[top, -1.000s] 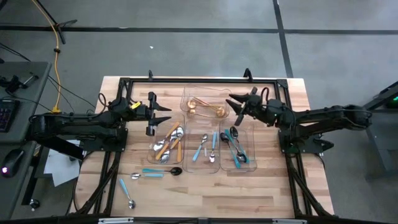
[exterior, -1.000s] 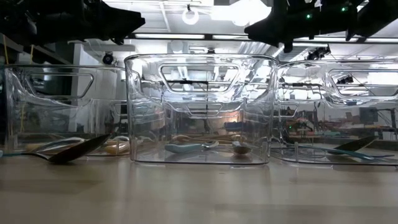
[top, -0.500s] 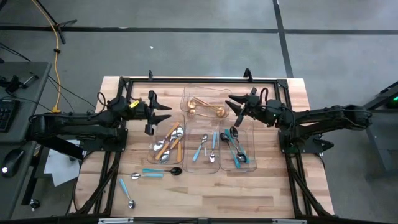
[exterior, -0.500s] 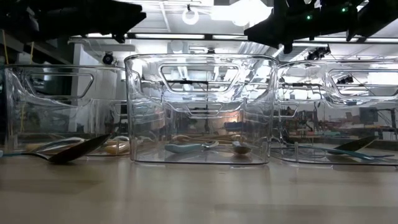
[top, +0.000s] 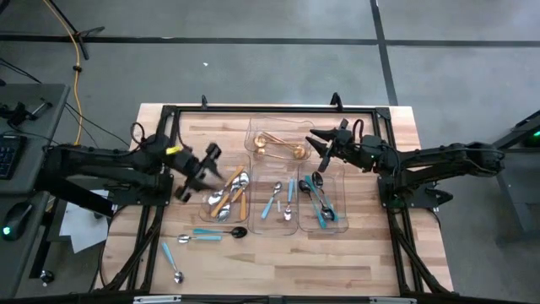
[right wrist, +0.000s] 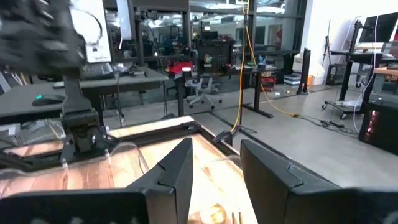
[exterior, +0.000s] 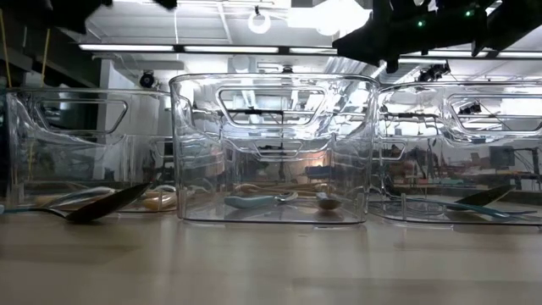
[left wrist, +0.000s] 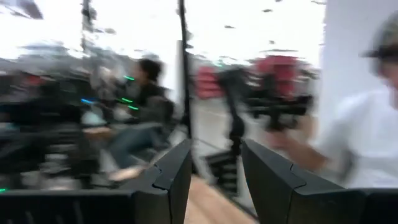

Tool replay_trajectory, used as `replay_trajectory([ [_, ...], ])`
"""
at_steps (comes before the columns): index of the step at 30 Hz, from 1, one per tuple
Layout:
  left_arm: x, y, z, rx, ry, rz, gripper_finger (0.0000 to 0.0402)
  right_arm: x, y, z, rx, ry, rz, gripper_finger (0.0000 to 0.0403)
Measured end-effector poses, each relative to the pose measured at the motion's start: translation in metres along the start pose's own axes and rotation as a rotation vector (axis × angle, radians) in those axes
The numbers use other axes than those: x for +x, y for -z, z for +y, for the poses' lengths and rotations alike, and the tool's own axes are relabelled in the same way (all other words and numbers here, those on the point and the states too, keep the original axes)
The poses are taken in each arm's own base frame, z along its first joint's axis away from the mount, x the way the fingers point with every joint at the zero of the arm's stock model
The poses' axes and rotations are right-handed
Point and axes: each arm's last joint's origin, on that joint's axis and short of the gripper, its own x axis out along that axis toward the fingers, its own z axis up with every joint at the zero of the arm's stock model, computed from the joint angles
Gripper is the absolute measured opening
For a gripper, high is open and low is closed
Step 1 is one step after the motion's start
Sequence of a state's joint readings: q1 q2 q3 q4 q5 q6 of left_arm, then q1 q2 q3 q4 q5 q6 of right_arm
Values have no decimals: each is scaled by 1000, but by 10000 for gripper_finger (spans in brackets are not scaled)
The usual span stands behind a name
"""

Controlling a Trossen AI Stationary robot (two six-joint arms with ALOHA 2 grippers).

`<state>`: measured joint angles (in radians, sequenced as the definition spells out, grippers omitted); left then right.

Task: Sort silverware by color (type)
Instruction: Put the light blue spoon into the middle transparent bin

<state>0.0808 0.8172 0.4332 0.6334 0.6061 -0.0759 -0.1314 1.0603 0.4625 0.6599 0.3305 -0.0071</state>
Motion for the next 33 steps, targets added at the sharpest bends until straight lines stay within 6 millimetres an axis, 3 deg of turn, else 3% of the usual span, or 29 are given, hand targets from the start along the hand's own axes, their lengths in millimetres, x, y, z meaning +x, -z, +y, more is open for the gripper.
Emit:
replay_trajectory([
  [3,16,-4,-18,-26,74,98,130,0,4,0,-5,0,36,119],
  [10,35,-3,-66,-78,-79,560,130,-1,13,0,13,2,131,118],
  [20,48,4,-146,-464,62,746,130,-2,21,0,88,14,210,118],
  [25,43,24,-170,-581,22,930,130,-2,21,0,91,14,212,118],
  [29,36,49,-180,-526,-36,1156,130,-2,21,-1,88,14,211,118],
  [33,33,72,-191,-417,55,1347,130,-2,21,-1,63,12,211,118],
])
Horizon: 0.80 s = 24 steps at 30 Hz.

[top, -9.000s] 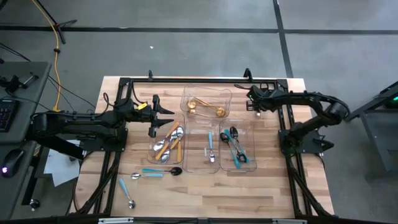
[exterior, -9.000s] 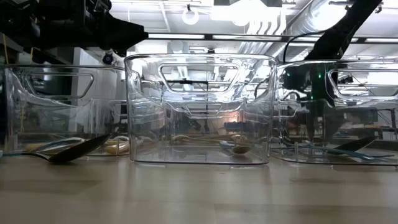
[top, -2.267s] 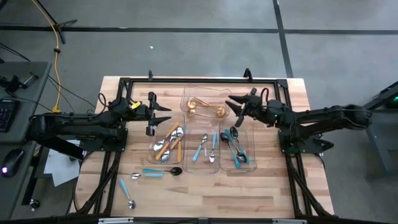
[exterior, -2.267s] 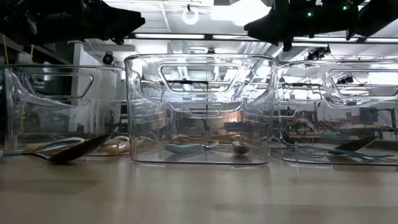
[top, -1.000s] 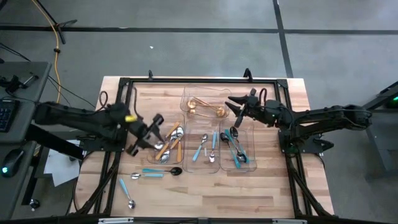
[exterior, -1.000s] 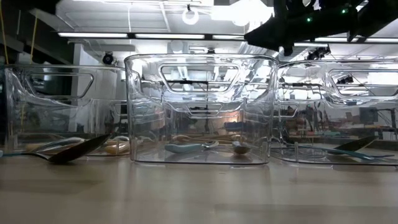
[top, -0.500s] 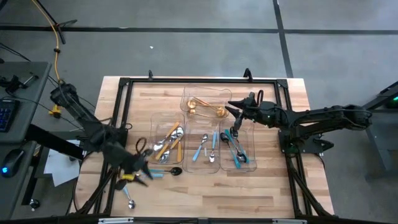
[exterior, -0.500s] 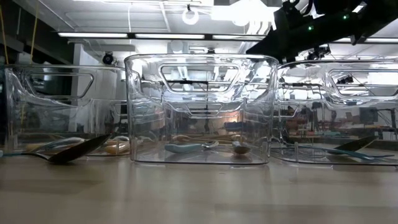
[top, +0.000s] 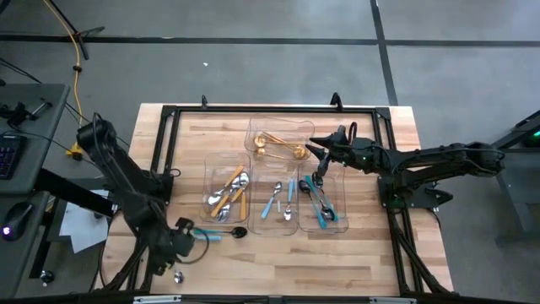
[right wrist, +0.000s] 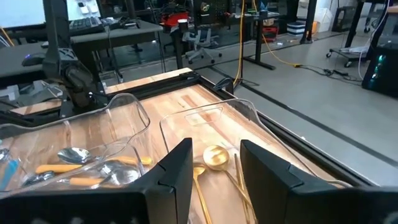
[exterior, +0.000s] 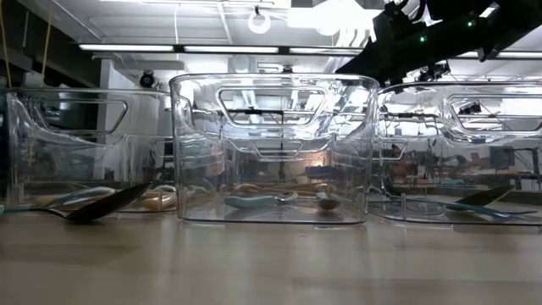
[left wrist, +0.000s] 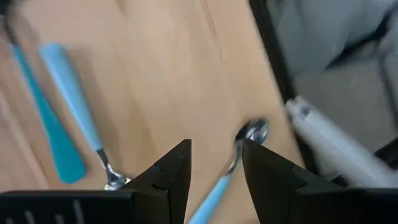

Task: Sort silverware by color (type)
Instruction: Put the light blue spoon into the middle transparent bin

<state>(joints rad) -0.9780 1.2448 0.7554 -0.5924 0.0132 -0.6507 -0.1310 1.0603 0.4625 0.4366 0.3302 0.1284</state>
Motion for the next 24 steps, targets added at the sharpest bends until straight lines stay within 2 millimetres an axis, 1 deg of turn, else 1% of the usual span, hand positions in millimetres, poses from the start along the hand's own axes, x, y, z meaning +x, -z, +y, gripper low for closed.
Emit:
replay_trajectory([
  [5,26,3,-11,157,-4,95,130,0,0,0,-31,0,0,118],
  [9,38,6,-27,343,-8,166,130,0,0,0,-31,0,0,118],
  [12,50,13,-37,449,-35,243,130,0,0,0,-23,0,1,118],
  [15,65,22,-45,501,-53,303,130,0,0,0,-21,0,2,118],
  [18,78,31,-48,537,-77,358,130,0,0,0,-22,0,2,118],
  [24,87,35,-48,549,-132,387,130,0,0,0,-24,1,3,118],
])
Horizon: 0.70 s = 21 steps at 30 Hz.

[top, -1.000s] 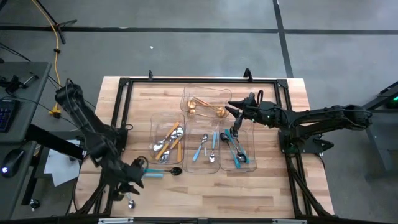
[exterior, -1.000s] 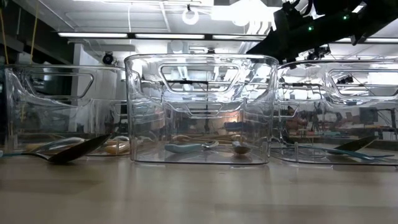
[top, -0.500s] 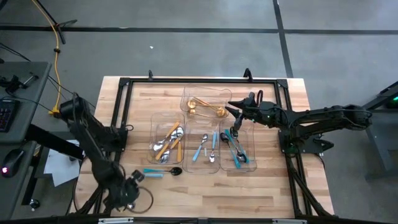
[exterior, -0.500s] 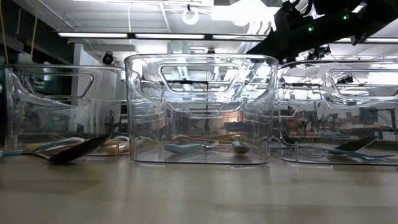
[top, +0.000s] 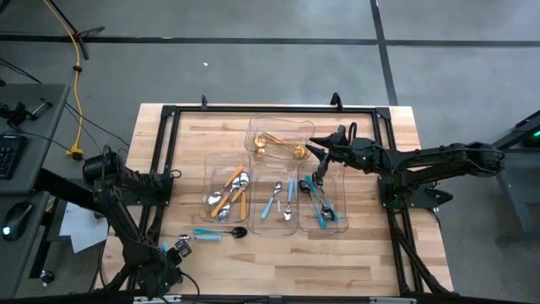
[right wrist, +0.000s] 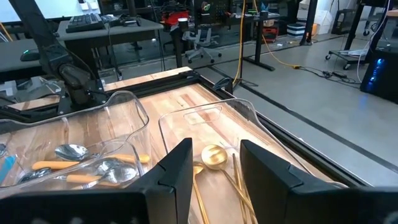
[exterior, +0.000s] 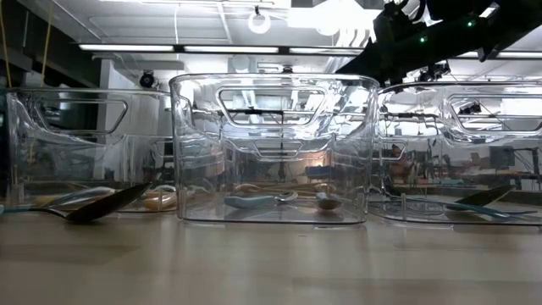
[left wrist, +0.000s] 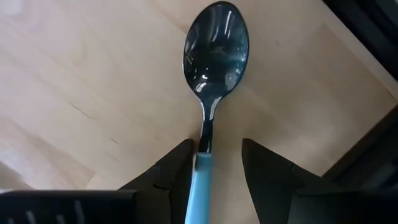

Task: Sort silverware by color (type)
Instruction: Put the light blue spoon into the middle transparent bin

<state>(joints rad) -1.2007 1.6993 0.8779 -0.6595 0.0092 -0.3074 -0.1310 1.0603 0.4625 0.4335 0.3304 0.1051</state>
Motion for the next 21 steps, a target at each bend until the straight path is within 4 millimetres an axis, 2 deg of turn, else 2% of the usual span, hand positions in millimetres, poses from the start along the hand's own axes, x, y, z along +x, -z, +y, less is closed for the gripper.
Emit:
replay_trajectory([
  [4,0,0,1,-4,-25,-6,128,0,0,0,1,0,0,118],
  [7,1,0,1,-10,-31,-6,113,0,0,0,3,0,0,118],
  [14,1,0,6,-58,-33,-1,15,0,0,0,3,0,0,118],
  [21,-3,-5,20,-129,53,-1,8,0,0,0,3,0,0,118],
])
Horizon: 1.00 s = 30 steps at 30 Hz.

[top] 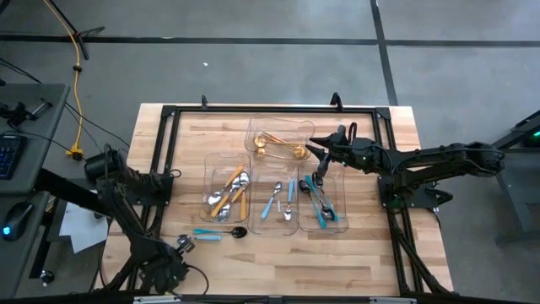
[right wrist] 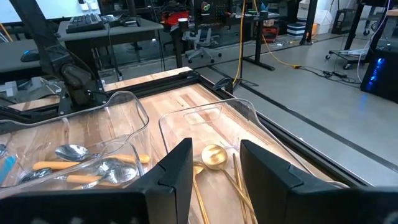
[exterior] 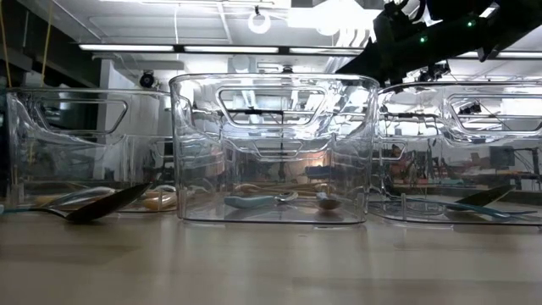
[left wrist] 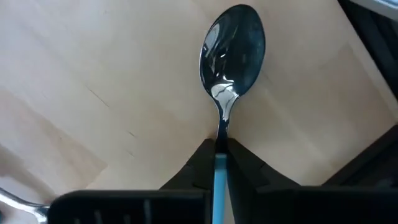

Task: Sort silverware by color (type)
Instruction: Put the light blue spoon into the middle transparent bin

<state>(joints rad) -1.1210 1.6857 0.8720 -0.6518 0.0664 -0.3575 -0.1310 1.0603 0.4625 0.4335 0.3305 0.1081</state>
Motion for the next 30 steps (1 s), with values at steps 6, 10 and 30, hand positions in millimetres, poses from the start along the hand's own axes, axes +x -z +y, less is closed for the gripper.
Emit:
replay_trajectory([
  [6,-29,-2,15,-108,113,-86,5,0,0,0,0,0,0,118],
  [10,-63,0,29,-178,106,-233,5,0,0,0,1,0,-2,118],
  [30,-143,61,155,-159,-527,-1154,4,0,-1,0,3,-1,-9,118],
])
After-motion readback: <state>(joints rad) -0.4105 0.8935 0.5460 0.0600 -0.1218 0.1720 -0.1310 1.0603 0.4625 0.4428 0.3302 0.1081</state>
